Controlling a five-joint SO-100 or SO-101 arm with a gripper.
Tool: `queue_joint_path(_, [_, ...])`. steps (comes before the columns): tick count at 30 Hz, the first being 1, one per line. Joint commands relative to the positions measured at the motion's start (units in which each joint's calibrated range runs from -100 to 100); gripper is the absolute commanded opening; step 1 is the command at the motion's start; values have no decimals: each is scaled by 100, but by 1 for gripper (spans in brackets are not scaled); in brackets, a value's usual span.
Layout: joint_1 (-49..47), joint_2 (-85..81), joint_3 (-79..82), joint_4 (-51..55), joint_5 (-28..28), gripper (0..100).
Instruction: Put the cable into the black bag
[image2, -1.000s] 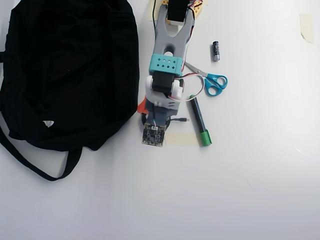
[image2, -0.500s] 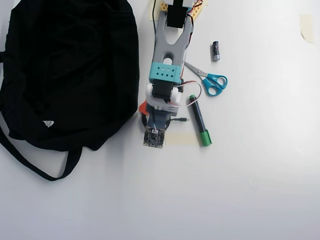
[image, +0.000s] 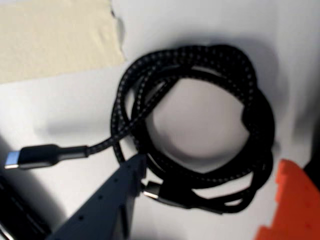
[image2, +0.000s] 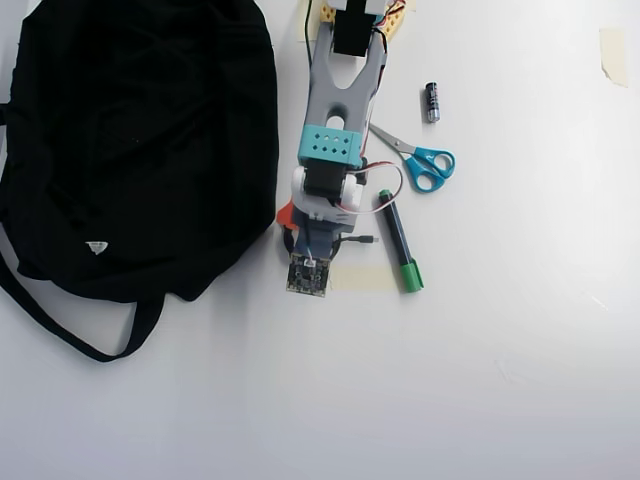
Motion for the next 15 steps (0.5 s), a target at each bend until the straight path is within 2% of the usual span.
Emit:
queue_joint_path(1, [-18, -213, -228, 12, 16, 36])
queue_joint_path(15, [-11, -89, -524, 210, 21, 36])
